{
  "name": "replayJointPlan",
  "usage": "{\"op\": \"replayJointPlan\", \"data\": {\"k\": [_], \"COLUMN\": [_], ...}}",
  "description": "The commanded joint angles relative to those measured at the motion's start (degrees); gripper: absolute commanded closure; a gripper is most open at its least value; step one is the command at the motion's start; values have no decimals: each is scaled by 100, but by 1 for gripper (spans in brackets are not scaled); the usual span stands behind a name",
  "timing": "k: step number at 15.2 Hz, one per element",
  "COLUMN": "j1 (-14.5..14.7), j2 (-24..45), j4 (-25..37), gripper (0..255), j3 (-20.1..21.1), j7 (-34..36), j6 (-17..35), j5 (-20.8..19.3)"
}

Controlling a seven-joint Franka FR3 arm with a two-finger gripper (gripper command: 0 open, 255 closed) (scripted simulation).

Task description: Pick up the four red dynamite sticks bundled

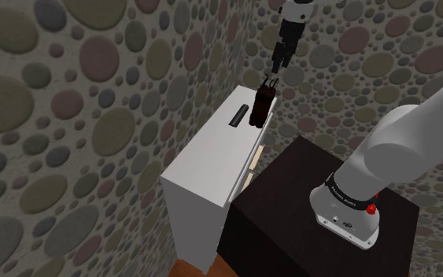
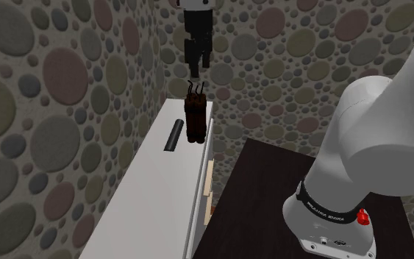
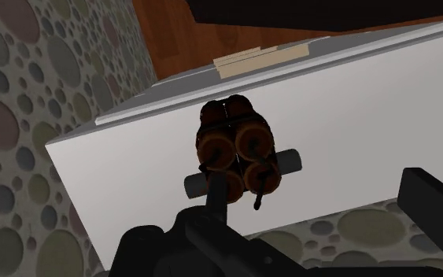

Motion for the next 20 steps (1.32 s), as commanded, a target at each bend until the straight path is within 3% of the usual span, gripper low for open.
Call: {"op": "replayJointPlan", "data": {"k": [1,4,13,14,20], "j1": [-4,-12,-10,-12,-14], "j2": [422,957,1268,1273,1257], "j4": [64,235,-73,-66,-83], "gripper": [0,0,0,255,255], "j3": [-163,-312,-346,-349,-349], "j7": [-280,-608,-724,-731,-728], "j6": [239,450,1047,1044,1047], "j5": [96,268,387,388,381]}}
